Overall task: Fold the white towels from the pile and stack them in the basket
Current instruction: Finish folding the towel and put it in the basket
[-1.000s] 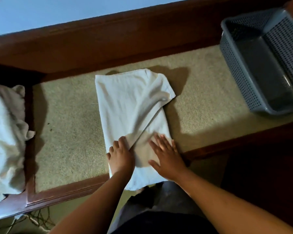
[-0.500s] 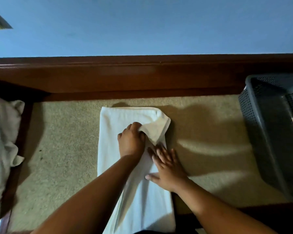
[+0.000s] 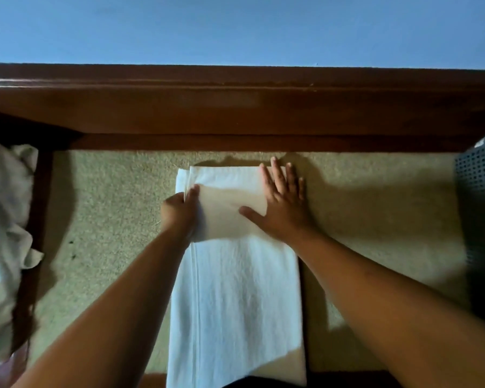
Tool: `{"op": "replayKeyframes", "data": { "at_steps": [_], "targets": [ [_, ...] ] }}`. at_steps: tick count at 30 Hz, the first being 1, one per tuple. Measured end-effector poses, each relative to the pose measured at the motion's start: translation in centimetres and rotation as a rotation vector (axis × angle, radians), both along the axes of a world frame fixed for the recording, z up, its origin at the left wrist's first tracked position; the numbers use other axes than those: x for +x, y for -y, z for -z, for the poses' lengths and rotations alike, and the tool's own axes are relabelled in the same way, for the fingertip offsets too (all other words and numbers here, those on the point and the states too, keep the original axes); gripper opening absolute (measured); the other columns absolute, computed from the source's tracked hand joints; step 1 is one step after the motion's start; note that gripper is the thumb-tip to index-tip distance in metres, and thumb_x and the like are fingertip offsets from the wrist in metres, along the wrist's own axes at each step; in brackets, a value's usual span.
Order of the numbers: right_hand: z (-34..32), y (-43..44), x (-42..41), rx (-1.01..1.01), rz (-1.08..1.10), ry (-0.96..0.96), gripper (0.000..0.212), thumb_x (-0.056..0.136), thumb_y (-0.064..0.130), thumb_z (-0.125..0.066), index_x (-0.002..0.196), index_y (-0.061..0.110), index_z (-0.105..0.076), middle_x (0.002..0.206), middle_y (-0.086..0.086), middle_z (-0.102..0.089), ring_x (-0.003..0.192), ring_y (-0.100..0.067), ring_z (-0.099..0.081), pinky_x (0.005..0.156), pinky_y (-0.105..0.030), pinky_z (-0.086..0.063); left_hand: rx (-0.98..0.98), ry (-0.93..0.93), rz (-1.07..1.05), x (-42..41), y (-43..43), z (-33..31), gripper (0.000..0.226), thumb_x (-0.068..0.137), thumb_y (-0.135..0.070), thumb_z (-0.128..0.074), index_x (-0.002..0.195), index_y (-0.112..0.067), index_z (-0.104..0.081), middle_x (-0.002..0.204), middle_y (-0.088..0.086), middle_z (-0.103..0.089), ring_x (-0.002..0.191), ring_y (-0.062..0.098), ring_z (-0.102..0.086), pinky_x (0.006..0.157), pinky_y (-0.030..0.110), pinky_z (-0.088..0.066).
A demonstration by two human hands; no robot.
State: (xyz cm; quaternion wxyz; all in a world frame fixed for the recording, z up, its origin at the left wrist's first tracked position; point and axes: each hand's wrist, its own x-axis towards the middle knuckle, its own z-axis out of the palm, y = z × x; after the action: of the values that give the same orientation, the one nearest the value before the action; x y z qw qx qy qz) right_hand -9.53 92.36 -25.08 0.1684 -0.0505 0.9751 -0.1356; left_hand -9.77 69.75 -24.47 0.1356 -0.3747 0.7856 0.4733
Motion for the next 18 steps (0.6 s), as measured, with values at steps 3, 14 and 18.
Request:
{"op": "replayKeyframes", "data": {
  "at_steps": [3, 14, 18],
  "targets": [
    [-0.9, 0.1, 0.9, -0.079, 0.089, 0.02, 0.105, 0.081, 0.087, -0.038, 0.159, 0.032, 0.007, 0.166, 0.0, 0.021, 0.152, -0.032, 0.013, 0.12, -0.056, -0.004, -0.208, -0.207, 0.109, 1.2, -0.1, -1.5, 0.025, 0.094, -0.036, -0.066, 0.088, -0.012, -0.061, 0.084, 0.001, -0.059, 0.076, 0.024, -0.057, 0.07, 0.038, -0.049],
    [-2.0, -0.5, 19.4, -0.658, 0.923, 0.242, 0.076, 0.086, 0.031, -0.077, 0.147, 0.005, -0.039, 0.134, -0.014, -0.059, 0.112, -0.026, -0.061, 0.093, -0.035, -0.049, 0.02, 0.044, 0.209, 18.9, 2.6, -2.4, 0.07, 0.057, -0.067, -0.082, 0.101, -0.016, -0.063, 0.087, -0.001, -0.07, 0.081, 0.022, -0.068, 0.072, 0.04, -0.058],
    [-2.4, -0.5, 27.3, -0.654, 0.977, 0.334, 0.063, 0.085, 0.034, -0.078, 0.135, 0.003, -0.054, 0.125, -0.012, -0.066, 0.108, -0.026, -0.065, 0.089, -0.032, -0.051, 0.171, 0.149, 0.252, 25.8, 3.0, -2.7, 0.061, 0.06, -0.054, -0.092, 0.1, -0.012, -0.071, 0.084, 0.001, -0.074, 0.079, 0.02, -0.071, 0.073, 0.038, -0.06]
  ]
}}
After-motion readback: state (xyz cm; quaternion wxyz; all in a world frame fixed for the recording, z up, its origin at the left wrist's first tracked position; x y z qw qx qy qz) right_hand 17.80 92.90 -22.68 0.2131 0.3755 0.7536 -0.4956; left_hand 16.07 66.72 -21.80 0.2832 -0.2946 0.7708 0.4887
